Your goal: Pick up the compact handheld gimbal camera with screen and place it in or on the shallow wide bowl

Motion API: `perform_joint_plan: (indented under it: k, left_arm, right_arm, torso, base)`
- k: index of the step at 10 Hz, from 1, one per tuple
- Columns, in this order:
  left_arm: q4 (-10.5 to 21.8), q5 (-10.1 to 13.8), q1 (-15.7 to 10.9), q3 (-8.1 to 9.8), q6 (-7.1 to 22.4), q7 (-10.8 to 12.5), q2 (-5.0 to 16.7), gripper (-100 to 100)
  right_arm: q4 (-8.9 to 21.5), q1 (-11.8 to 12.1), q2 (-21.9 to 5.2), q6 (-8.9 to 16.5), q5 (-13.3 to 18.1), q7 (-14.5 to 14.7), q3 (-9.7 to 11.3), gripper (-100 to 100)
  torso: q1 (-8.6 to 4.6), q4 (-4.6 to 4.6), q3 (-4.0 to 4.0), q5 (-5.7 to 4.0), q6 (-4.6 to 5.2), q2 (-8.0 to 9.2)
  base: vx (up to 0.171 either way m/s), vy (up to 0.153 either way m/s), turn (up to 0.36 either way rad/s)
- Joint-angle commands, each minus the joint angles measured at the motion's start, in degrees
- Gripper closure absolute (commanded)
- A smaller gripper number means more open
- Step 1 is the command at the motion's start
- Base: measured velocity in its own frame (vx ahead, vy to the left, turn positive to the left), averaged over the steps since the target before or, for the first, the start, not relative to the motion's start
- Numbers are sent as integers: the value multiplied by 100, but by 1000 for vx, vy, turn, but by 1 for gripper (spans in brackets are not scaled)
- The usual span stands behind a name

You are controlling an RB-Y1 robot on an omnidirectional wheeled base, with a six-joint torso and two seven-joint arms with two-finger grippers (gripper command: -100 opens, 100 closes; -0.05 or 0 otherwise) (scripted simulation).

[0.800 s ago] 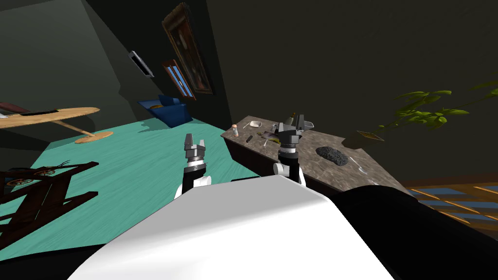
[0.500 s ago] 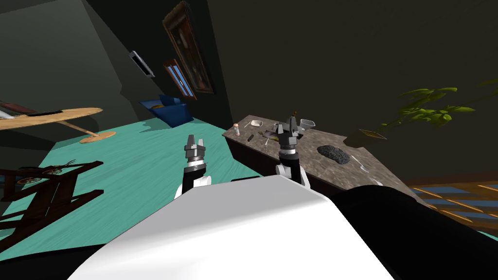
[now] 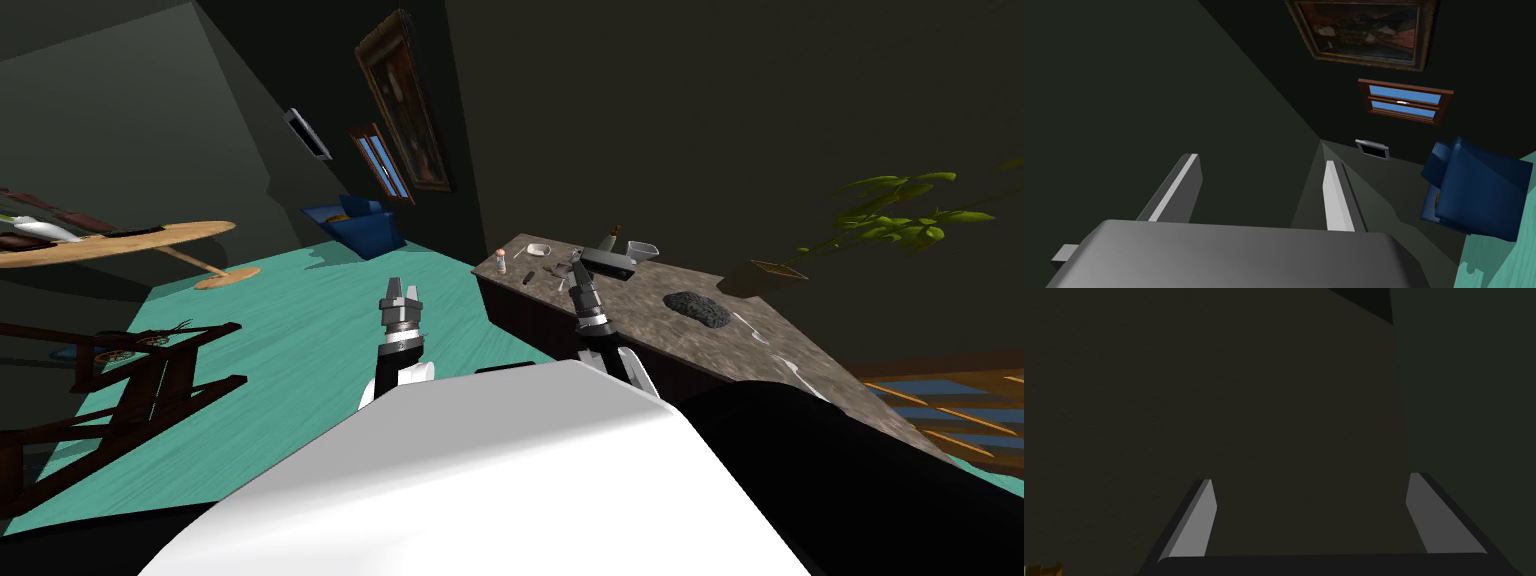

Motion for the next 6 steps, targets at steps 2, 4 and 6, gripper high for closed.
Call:
perform_joint_plan:
  k: [2,4,6]
  left_arm:
    - [0,0,0,1,0,0,1,0]
    - [0,0,1,1,0,0,1,0]
    - [0,0,0,0,0,0,0,0]
  right_arm:
    - [121,311,-230,180,396,192,-75,-100]
    - [180,517,-372,329,626,313,-109,-100]
    - [250,735,-518,490,897,439,-141,-100]
  torso:
    - [-19,-1,-3,-3,1,-5]
    - [-45,-3,-8,-9,0,-15]
    - [7,-2,-5,0,-1,-9]
  base:
    - [-80,147,38]
    - [-60,123,53]
    - [-83,233,77]
